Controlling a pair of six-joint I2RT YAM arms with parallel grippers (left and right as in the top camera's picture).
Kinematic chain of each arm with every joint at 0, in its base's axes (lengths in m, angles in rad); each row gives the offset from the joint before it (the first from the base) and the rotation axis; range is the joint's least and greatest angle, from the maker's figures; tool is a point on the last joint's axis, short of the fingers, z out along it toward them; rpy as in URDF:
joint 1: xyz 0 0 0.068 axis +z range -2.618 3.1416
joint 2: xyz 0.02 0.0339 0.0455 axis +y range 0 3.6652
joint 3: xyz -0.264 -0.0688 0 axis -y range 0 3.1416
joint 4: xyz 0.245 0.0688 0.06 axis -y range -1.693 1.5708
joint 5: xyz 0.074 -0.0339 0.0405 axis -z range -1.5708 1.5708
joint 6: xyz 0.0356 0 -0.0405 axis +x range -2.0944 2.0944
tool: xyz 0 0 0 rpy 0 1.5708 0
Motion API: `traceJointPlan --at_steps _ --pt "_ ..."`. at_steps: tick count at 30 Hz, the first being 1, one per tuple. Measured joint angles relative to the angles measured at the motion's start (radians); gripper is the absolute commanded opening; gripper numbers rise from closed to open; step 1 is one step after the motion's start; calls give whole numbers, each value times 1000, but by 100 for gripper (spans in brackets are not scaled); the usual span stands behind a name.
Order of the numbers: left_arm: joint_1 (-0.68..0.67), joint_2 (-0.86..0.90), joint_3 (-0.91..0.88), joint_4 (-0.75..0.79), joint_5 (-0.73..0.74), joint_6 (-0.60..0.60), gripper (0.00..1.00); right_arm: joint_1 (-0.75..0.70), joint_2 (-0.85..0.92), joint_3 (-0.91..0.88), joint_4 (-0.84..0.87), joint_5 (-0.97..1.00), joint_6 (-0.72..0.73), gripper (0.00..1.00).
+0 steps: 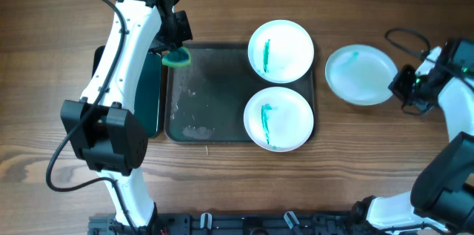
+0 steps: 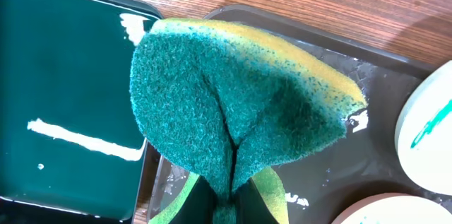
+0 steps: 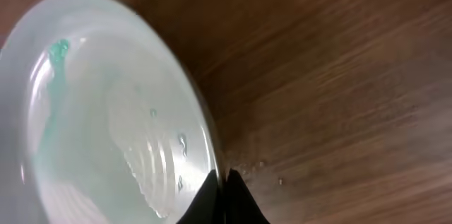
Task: Clean dirty plates on tray and stack at the side
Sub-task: 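Carry the cleaned plate right and set it on the table, then grasp the lower-right plate rim with right gripper and drag it left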
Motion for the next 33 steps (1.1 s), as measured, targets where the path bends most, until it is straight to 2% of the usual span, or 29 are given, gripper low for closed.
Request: traceJointPlan --at_steps 4,7,9,16,20,22,23,28,33 --pt "0 0 0 6 0 0 4 2 0 -98 103 1 0 5" --pt "0 0 0 7 0 0 4 2 0 -128 107 8 0 27" --pt "0 0 0 7 0 0 4 2 0 -129 103 10 6 30" --pt "0 0 0 7 0 0 4 8 -41 64 -227 -130 -44 29" --pt "0 0 0 7 0 0 4 107 -107 113 -353 -219 -90 23" --pt "0 0 0 7 0 0 4 189 -107 101 -362 -233 -93 20" --pt "0 0 0 7 0 0 4 200 -107 98 -361 -236 -93 20" --pt "0 0 0 8 0 0 4 441 -107 -16 -319 -183 -27 20" --pt "0 0 0 15 0 0 4 543 -107 -101 -229 -124 39 20"
